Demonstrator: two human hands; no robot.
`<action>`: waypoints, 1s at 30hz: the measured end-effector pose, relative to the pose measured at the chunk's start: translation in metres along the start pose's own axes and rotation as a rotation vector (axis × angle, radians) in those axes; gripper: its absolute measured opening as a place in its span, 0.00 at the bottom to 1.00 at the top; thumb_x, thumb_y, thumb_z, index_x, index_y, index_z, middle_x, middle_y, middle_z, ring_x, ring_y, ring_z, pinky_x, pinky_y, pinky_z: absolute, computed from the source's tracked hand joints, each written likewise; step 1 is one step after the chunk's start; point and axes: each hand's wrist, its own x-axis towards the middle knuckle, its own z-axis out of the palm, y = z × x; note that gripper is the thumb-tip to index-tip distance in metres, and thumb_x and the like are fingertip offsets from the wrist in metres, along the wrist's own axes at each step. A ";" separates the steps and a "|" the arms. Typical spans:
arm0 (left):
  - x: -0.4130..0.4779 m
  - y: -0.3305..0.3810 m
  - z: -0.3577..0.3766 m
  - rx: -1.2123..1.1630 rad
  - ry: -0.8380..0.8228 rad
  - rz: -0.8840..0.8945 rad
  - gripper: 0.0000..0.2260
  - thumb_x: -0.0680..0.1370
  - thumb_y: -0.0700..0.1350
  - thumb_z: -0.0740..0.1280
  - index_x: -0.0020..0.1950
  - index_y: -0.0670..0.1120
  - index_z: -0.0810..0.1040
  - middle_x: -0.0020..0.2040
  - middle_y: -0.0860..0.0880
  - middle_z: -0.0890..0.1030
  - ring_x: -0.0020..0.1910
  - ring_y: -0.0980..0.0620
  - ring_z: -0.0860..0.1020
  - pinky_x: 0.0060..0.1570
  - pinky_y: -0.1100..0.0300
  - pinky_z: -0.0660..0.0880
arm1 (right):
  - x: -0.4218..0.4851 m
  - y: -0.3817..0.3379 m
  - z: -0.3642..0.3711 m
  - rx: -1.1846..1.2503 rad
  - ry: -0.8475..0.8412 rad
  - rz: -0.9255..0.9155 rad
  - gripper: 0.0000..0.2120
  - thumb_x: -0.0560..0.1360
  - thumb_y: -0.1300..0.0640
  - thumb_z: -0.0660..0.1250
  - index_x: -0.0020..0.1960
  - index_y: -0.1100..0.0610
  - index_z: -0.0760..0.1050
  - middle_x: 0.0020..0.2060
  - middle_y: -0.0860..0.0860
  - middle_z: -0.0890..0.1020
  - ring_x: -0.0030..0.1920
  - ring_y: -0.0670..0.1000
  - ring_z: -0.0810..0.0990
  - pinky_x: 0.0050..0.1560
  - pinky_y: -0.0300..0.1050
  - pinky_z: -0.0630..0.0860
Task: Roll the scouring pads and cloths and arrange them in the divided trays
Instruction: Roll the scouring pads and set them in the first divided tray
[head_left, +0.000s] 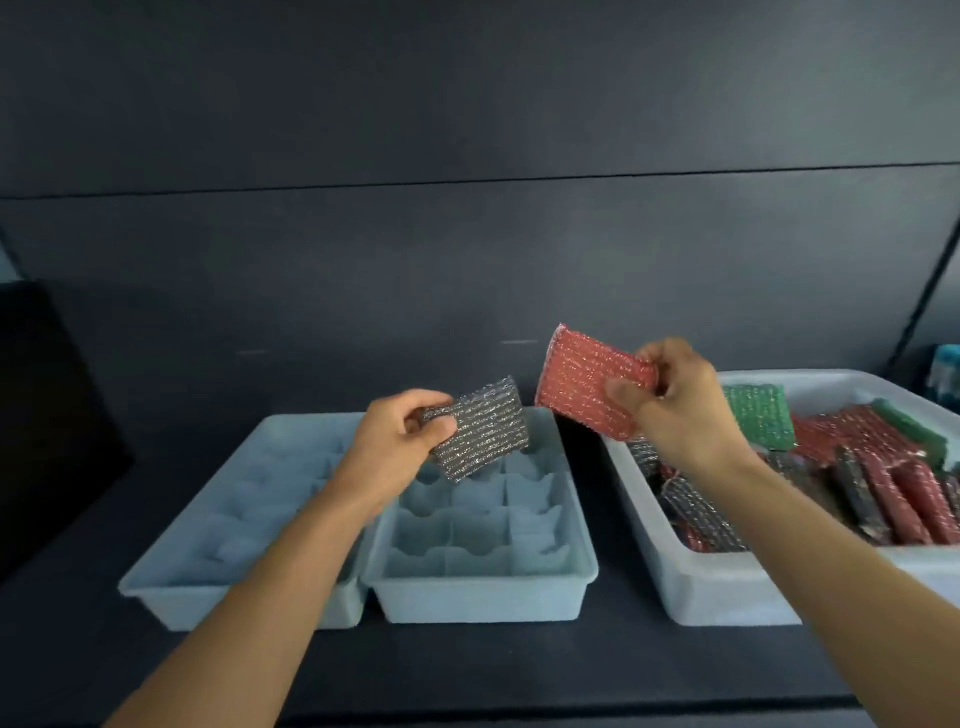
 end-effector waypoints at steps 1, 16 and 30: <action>0.000 -0.010 -0.017 0.018 0.019 -0.010 0.09 0.77 0.36 0.69 0.50 0.51 0.81 0.41 0.54 0.82 0.34 0.64 0.77 0.40 0.67 0.75 | 0.000 -0.004 0.016 -0.012 -0.024 -0.004 0.09 0.74 0.60 0.71 0.47 0.58 0.70 0.37 0.53 0.79 0.35 0.51 0.78 0.36 0.41 0.76; 0.092 -0.147 -0.200 0.464 0.060 0.021 0.09 0.74 0.37 0.72 0.51 0.50 0.83 0.41 0.51 0.81 0.36 0.54 0.74 0.44 0.57 0.74 | 0.008 -0.020 0.227 0.325 -0.055 0.158 0.06 0.75 0.68 0.67 0.45 0.65 0.69 0.38 0.60 0.75 0.40 0.58 0.77 0.47 0.61 0.81; 0.125 -0.207 -0.200 0.516 0.004 0.011 0.09 0.71 0.42 0.77 0.50 0.48 0.86 0.45 0.49 0.84 0.38 0.54 0.76 0.42 0.66 0.69 | 0.019 -0.022 0.281 0.162 -0.097 0.133 0.06 0.71 0.66 0.73 0.41 0.58 0.77 0.34 0.50 0.81 0.34 0.44 0.76 0.40 0.40 0.74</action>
